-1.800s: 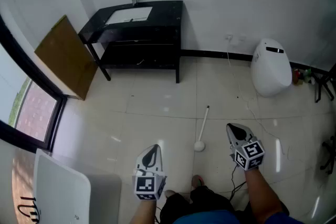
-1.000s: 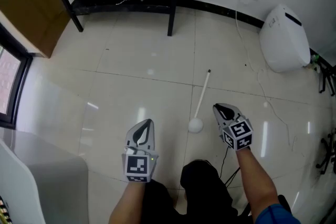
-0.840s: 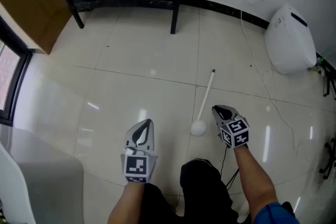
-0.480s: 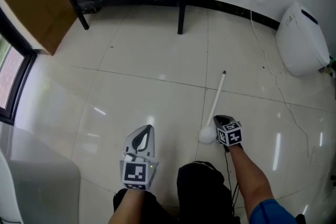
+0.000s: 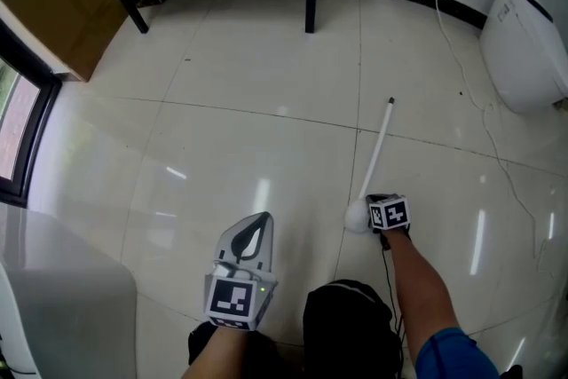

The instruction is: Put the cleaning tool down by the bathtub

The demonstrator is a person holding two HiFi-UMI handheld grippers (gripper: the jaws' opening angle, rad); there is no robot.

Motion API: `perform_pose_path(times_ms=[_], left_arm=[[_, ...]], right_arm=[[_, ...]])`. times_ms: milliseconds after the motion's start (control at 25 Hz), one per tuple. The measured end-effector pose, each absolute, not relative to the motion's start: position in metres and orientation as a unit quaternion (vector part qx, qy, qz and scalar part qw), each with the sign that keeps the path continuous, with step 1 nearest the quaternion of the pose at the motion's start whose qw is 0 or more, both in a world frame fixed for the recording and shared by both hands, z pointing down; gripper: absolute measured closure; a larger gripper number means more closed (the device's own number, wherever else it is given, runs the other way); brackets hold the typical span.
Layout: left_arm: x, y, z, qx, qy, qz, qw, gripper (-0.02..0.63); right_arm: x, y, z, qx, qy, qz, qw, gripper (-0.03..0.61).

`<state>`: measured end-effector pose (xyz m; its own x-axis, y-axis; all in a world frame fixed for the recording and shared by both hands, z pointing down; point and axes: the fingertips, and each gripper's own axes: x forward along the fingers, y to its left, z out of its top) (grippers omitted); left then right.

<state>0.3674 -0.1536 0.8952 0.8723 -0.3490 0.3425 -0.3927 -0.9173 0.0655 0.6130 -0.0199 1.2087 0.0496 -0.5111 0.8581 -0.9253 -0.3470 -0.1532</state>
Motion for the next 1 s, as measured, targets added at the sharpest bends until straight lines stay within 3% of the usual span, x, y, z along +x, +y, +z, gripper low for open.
perform_pose_path(times_ms=[200,400,480,560,800,1000], left_arm=[[0.371,-0.157,0.908,0.962,-0.188,0.184,0.073,0.615],[0.378,-0.161,0.907,0.963,-0.187,0.178,0.077,0.615],[0.378,-0.161,0.908,0.962,-0.190,0.178,0.078,0.615],[0.376,-0.162,0.909,0.961,-0.195,0.179,0.080,0.615],[0.371,-0.163,0.905,0.960,-0.204,0.170,0.085,0.615],[0.370,-0.162,0.907,0.960,-0.200,0.175,0.083,0.615]], right_arm=[[0.525,-0.027,1.202,0.607,-0.611,0.470,0.193,0.563],[0.447,-0.057,1.181,0.508,-0.700,0.492,0.103,0.563],[0.442,-0.067,1.171,0.503,-0.724,0.457,0.113,0.563],[0.463,-0.073,1.167,0.532,-0.730,0.393,0.169,0.563],[0.545,-0.041,1.207,0.544,-0.659,0.268,0.446,0.563],[0.519,-0.018,1.239,0.458,-0.672,0.250,0.525,0.563]])
